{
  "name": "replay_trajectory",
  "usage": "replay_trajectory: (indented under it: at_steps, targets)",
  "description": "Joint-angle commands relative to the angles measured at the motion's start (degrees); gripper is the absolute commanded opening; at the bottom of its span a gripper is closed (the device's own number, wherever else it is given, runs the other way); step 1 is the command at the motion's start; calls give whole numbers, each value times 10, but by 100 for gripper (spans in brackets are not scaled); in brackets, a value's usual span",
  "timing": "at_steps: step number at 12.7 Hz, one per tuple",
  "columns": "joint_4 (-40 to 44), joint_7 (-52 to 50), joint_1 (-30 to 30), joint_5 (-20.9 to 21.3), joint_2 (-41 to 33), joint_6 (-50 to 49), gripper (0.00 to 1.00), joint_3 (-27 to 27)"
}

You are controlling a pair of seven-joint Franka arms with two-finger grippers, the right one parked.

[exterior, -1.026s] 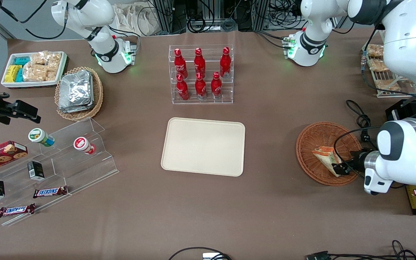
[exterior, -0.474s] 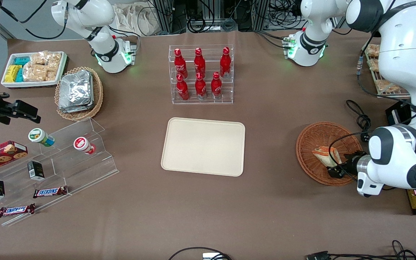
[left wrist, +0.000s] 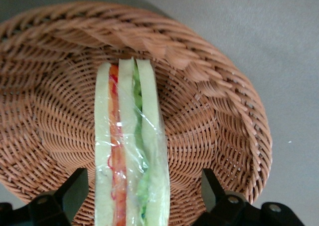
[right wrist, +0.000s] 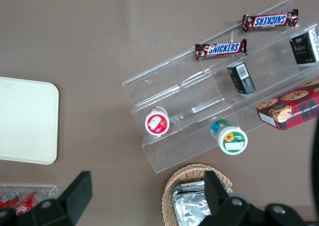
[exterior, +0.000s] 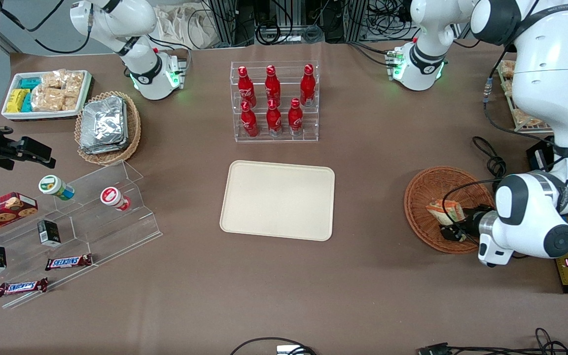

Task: Place sandwich from basket to tray
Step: 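Close the left gripper on the sandwich's wrapped edge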

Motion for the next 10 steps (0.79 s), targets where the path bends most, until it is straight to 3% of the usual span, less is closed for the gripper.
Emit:
replay_trajectory:
  at_steps: [1, 5, 6, 8, 10]
  targets:
    - [-9, -10, -3, -8, -6, -13, 100, 1]
    - [-10, -8, -1, -8, -11, -32, 99, 2]
    - [-15, -7, -1, -7, -11, -32, 95, 2]
    - [-20, -3, 1, -4, -12, -31, 80, 2]
    - [-19, 2, 2, -1, -14, -31, 57, 2]
